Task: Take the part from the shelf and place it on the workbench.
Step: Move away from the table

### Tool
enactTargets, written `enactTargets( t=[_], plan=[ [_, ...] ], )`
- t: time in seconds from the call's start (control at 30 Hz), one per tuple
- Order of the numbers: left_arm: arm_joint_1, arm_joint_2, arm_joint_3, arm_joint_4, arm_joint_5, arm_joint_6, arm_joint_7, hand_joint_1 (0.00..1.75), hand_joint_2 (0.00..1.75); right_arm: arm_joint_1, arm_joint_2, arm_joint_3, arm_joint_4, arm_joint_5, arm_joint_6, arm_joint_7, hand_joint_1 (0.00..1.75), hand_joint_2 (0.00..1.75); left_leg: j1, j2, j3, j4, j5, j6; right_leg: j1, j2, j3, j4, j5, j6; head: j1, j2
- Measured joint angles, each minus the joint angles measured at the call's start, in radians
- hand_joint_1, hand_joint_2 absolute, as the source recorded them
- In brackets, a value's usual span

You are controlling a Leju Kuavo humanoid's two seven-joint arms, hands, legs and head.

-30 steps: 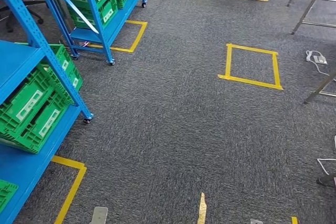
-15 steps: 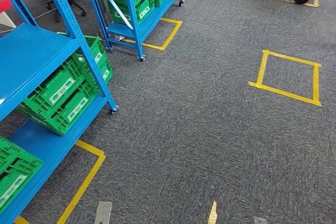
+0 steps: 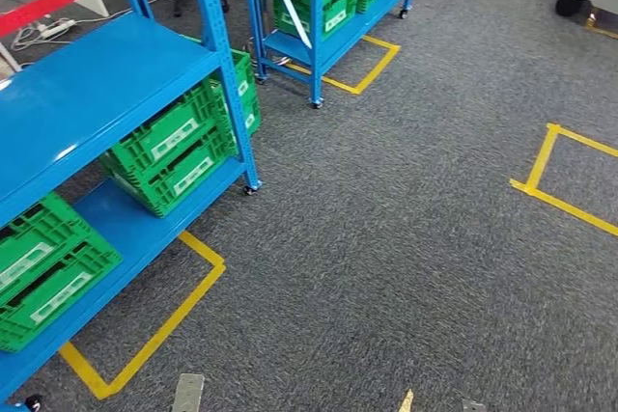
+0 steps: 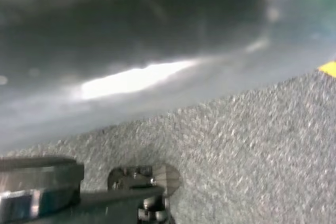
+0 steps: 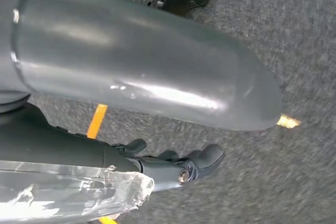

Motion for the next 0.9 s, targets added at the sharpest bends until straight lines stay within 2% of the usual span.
enactTargets(
  t=[0.03,0.07,0.1,0.13,0.17,0.2,0.23,0.27,0.3,0.33,0.37,0.4,0.43,0.47,0.5,0.57,0.6,0.63,0.67,0.7,0.73,0.77,0.8,0.83,0.87,0.9],
  plan=[
    [-0.002,-0.001,-0.003,0.0,-0.002,0.0,0.0,0.0,0.0,0.003,-0.004,0.0,0.0,0.0,0.003,0.0,0.0,0.0,0.002,-0.013,-0.001,-0.001,0.002,0.003,-0.004,0.033,-0.028,0.057,-0.029,0.004,0.001,0.0],
    [-0.003,-0.002,-0.006,0.0,-0.002,0.0,-0.001,0.0,0.0,0.008,-0.007,-0.001,0.0,0.0,0.006,-0.002,0.0,0.0,0.003,-0.027,-0.001,0.0,0.003,0.005,-0.006,0.05,-0.062,0.127,-0.059,0.008,0.002,0.0],
    [-0.003,-0.003,-0.007,0.0,0.0,0.0,-0.002,0.0,0.0,0.011,-0.011,-0.002,0.0,0.001,0.009,-0.004,0.0,0.0,0.003,-0.041,-0.002,0.0,0.004,0.005,-0.008,0.056,-0.094,0.188,-0.08,0.011,0.002,0.0],
    [-0.002,-0.003,-0.008,0.0,0.005,-0.001,-0.004,0.0,0.0,0.014,-0.014,-0.003,0.0,0.002,0.012,-0.008,0.0,0.0,0.004,-0.055,-0.001,0.0,0.004,0.005,-0.009,0.058,-0.116,0.223,-0.082,0.014,0.002,0.0],
    [0.001,-0.002,-0.008,0.0,0.012,-0.005,-0.01,0.0,0.0,0.015,-0.016,-0.004,0.0,0.007,0.013,-0.014,0.0,0.0,0.005,-0.069,0.0,0.001,0.004,0.004,-0.01,0.059,-0.121,0.221,-0.064,0.015,0.002,0.0],
    [0.005,-0.001,-0.008,0.0,0.023,-0.01,-0.021,0.0,0.0,0.015,-0.017,-0.004,0.0,0.015,0.013,-0.021,0.0,0.0,0.006,-0.083,0.001,0.001,0.004,0.002,-0.013,0.064,-0.106,0.178,-0.028,0.017,0.002,0.0],
    [0.008,0.001,-0.008,0.0,0.033,-0.019,-0.036,0.0,0.0,0.014,-0.017,-0.004,0.0,0.023,0.011,-0.03,0.0,0.0,0.008,-0.097,0.002,0.003,0.004,-0.001,-0.017,0.077,-0.078,0.111,0.013,0.019,0.002,0.0],
    [0.013,0.005,-0.008,0.0,0.042,-0.028,-0.051,0.0,0.0,0.013,-0.015,-0.003,0.001,0.031,0.008,-0.039,0.0,0.0,0.008,-0.109,0.002,0.006,0.002,-0.007,-0.021,0.101,-0.049,0.043,0.042,0.022,0.003,0.0],
    [0.017,0.009,-0.007,0.0,0.048,-0.035,-0.064,0.0,0.0,0.012,-0.013,-0.003,0.002,0.036,0.004,-0.046,0.0,0.0,0.008,-0.12,-0.001,0.01,0.002,-0.013,-0.025,0.122,-0.025,-0.007,0.057,0.02,0.003,0.0],
    [0.022,0.013,-0.007,0.0,0.052,-0.041,-0.073,0.0,0.0,0.011,-0.011,-0.002,0.004,0.039,0.001,-0.051,0.0,0.0,0.008,-0.131,-0.005,0.012,0.003,-0.02,-0.027,0.137,-0.01,-0.035,0.061,0.017,0.003,0.0],
    [0.028,0.018,-0.007,0.0,0.053,-0.044,-0.078,0.0,0.0,0.01,-0.008,-0.001,0.006,0.041,0.0,-0.053,0.0,0.0,0.009,-0.143,-0.01,0.014,0.005,-0.026,-0.026,0.141,-0.005,-0.042,0.057,0.012,0.003,0.0],
    [0.034,0.022,-0.006,0.0,0.053,-0.045,-0.08,0.0,0.0,0.009,-0.006,0.0,0.006,0.042,-0.002,-0.055,0.0,0.0,0.011,-0.154,-0.014,0.014,0.008,-0.032,-0.026,0.13,-0.003,-0.042,0.058,0.003,0.002,0.0],
    [0.04,0.026,-0.006,0.0,0.054,-0.046,-0.081,0.0,0.0,0.009,-0.004,0.001,0.007,0.043,-0.002,-0.056,0.0,0.0,0.012,-0.155,-0.017,0.016,0.008,-0.038,-0.025,0.118,-0.002,-0.043,0.061,-0.003,0.002,0.0],
    [0.044,0.029,-0.006,0.0,0.054,-0.047,-0.082,0.0,0.0,0.008,-0.001,0.001,0.007,0.044,-0.003,-0.057,0.0,0.0,0.011,-0.14,-0.024,0.028,-0.002,-0.043,-0.025,0.106,-0.002,-0.044,0.062,-0.01,-0.002,0.0],
    [0.046,0.031,-0.006,0.0,0.055,-0.047,-0.082,0.0,0.0,0.009,0.001,0.002,0.007,0.044,-0.004,-0.057,0.0,0.0,0.01,-0.116,-0.037,0.058,-0.023,-0.048,-0.026,0.092,-0.002,-0.046,0.063,-0.016,-0.005,0.0],
    [0.046,0.033,-0.006,0.0,0.054,-0.048,-0.083,0.0,0.0,0.011,0.002,0.002,0.007,0.044,-0.006,-0.058,0.0,0.0,0.011,-0.064,-0.09,0.175,-0.089,-0.056,-0.022,0.063,-0.002,-0.046,0.062,-0.024,-0.013,0.0],
    [0.047,0.037,-0.006,0.0,0.052,-0.053,-0.083,0.0,0.0,0.012,0.004,0.002,0.007,0.043,-0.012,-0.06,0.0,0.0,0.012,-0.053,-0.118,0.24,-0.117,-0.058,-0.02,0.047,-0.003,-0.046,0.061,-0.026,-0.013,0.0],
    [0.049,0.043,-0.006,0.0,0.047,-0.061,-0.083,0.0,0.0,0.011,0.013,0.002,0.007,0.039,-0.024,-0.065,0.0,0.0,0.013,-0.048,-0.136,0.282,-0.129,-0.058,-0.018,0.032,-0.003,-0.046,0.06,-0.028,-0.013,0.0],
    [0.051,0.051,-0.006,0.0,0.041,-0.069,-0.083,0.0,0.0,0.007,0.028,0.001,0.008,0.033,-0.043,-0.071,0.0,0.0,0.013,-0.045,-0.137,0.29,-0.121,-0.058,-0.016,0.019,-0.003,-0.046,0.059,-0.029,-0.013,0.0],
    [0.053,0.06,-0.006,0.0,0.033,-0.076,-0.083,0.0,0.0,0.003,0.047,0.001,0.008,0.026,-0.063,-0.078,0.0,0.0,0.013,-0.042,-0.119,0.26,-0.097,-0.055,-0.014,0.007,-0.002,-0.046,0.058,-0.03,-0.013,0.0],
    [0.053,0.067,-0.007,0.0,0.027,-0.077,-0.081,0.0,0.0,-0.003,0.068,0.0,0.008,0.017,-0.08,-0.083,0.0,0.0,0.01,-0.031,-0.086,0.202,-0.063,-0.049,-0.011,-0.003,0.001,-0.046,0.057,-0.031,-0.013,0.0],
    [0.05,0.073,-0.008,0.0,0.02,-0.074,-0.077,0.0,0.0,-0.008,0.087,-0.002,0.008,0.01,-0.09,-0.085,0.0,0.0,0.005,-0.008,-0.05,0.135,-0.035,-0.04,-0.008,-0.014,0.003,-0.046,0.056,-0.031,-0.013,0.0],
    [0.043,0.075,-0.01,0.0,0.012,-0.069,-0.071,0.0,0.0,-0.011,0.102,-0.004,0.008,0.004,-0.093,-0.086,0.0,0.0,-0.002,0.013,-0.019,0.076,-0.02,-0.03,-0.005,-0.025,0.004,-0.046,0.053,-0.029,-0.014,0.0],
    [0.036,0.078,-0.013,0.0,0.003,-0.063,-0.064,0.0,0.0,-0.014,0.114,-0.007,0.009,-0.002,-0.092,-0.087,0.0,0.0,-0.008,0.03,-0.001,0.036,-0.015,-0.022,-0.002,-0.038,0.005,-0.047,0.051,-0.026,-0.014,0.0],
    [0.029,0.079,-0.018,0.0,-0.005,-0.059,-0.055,0.0,0.0,-0.016,0.123,-0.01,0.009,-0.008,-0.085,-0.087,0.0,0.0,-0.011,0.037,0.006,0.014,-0.019,-0.015,0.0,-0.049,0.005,-0.042,0.052,-0.021,-0.015,0.0],
    [0.025,0.079,-0.024,0.0,-0.013,-0.056,-0.047,0.0,0.0,-0.019,0.13,-0.013,0.009,-0.014,-0.076,-0.087,0.0,0.0,-0.011,0.027,0.006,0.005,-0.023,-0.011,0.0,-0.058,0.006,-0.038,0.054,-0.015,-0.016,0.0]
  ],
)
